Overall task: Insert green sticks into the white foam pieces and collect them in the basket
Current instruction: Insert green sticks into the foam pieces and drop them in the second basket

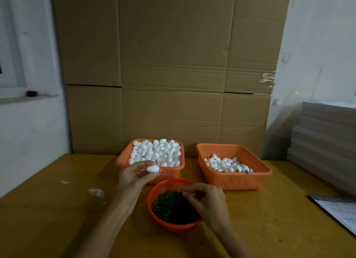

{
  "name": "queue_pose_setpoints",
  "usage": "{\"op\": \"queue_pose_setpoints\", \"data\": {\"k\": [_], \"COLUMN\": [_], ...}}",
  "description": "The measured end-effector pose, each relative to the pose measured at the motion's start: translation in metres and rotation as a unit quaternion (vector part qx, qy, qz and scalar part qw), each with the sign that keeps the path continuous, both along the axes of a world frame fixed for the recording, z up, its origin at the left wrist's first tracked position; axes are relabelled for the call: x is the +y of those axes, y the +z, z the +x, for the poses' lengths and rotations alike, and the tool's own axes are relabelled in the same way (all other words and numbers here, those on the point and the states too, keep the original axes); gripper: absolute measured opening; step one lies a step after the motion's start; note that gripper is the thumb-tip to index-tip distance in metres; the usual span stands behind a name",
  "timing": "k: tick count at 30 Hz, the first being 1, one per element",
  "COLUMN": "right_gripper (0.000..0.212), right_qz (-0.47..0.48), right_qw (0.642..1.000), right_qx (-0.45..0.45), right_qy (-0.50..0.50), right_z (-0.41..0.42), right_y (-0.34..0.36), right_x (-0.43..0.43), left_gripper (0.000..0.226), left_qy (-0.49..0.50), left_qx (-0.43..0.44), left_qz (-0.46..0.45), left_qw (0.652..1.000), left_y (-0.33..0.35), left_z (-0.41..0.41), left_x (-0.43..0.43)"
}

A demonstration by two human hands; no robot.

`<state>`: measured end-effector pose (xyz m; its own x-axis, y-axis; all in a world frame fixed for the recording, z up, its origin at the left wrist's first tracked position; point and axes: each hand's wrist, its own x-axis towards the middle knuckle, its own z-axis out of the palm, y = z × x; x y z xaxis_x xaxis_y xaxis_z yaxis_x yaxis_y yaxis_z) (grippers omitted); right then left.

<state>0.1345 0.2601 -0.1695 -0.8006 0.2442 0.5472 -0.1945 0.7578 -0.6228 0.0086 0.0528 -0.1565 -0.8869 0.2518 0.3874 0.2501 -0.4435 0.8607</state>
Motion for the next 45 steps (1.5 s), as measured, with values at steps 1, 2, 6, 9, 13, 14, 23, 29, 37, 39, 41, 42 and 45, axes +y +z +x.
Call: {"op": "queue_pose_setpoints", "data": {"k": [1, 2, 6, 9, 13, 14, 23, 29, 37, 39, 41, 42, 45], "right_gripper": [0.011, 0.010, 0.007, 0.007, 0.007, 0.008, 0.010, 0.010, 0.009, 0.008, 0.006, 0.006, 0.007], "right_qz": [0.001, 0.000, 0.005, 0.009, 0.010, 0.009, 0.021, 0.045, 0.047, 0.047, 0.045, 0.043, 0.042], "right_qw": [1.000, 1.000, 1.000, 1.000, 1.000, 1.000, 1.000, 0.999, 0.998, 0.999, 0.999, 0.999, 0.999], "right_qx": [0.000, 0.001, 0.003, 0.003, 0.008, 0.009, -0.001, -0.004, -0.012, -0.010, -0.006, -0.004, -0.002], "right_qy": [-0.001, -0.002, -0.002, -0.001, -0.008, -0.007, -0.012, -0.023, -0.026, -0.026, -0.026, -0.026, -0.027], "right_z": [0.000, 0.000, -0.001, -0.001, -0.002, -0.002, -0.003, -0.002, -0.002, -0.001, -0.001, -0.001, -0.001], "right_y": [0.000, -0.001, -0.002, -0.003, -0.005, -0.005, -0.010, -0.011, -0.012, -0.011, -0.011, -0.011, -0.011], "right_x": [0.000, 0.001, 0.001, 0.001, 0.004, 0.005, 0.005, 0.004, 0.003, 0.003, 0.003, 0.003, 0.003], "left_gripper": [0.034, 0.035, 0.045, 0.043, 0.043, 0.040, 0.037, 0.037, 0.038, 0.039, 0.040, 0.040, 0.040], "left_qy": [-0.002, -0.004, -0.030, -0.028, -0.017, -0.017, -0.010, -0.018, -0.021, -0.020, -0.020, -0.020, -0.023], "left_qx": [0.002, 0.007, 0.008, 0.002, 0.016, 0.022, 0.069, 0.087, 0.117, 0.122, 0.129, 0.133, 0.146], "left_qz": [0.002, 0.002, 0.036, 0.029, -0.007, -0.012, -0.052, -0.067, -0.090, -0.095, -0.097, -0.097, -0.101], "left_qw": [1.000, 1.000, 0.999, 0.999, 1.000, 1.000, 0.996, 0.994, 0.989, 0.988, 0.987, 0.986, 0.984], "left_y": [0.000, 0.001, 0.003, 0.003, 0.001, 0.002, 0.001, 0.000, -0.003, -0.004, -0.005, -0.005, -0.005], "left_z": [0.001, 0.003, 0.009, 0.009, 0.010, 0.011, 0.011, 0.012, 0.009, 0.008, 0.008, 0.008, 0.008], "left_x": [0.000, 0.001, 0.001, 0.000, -0.001, -0.002, -0.003, -0.003, -0.002, -0.001, 0.000, 0.000, 0.001]}}
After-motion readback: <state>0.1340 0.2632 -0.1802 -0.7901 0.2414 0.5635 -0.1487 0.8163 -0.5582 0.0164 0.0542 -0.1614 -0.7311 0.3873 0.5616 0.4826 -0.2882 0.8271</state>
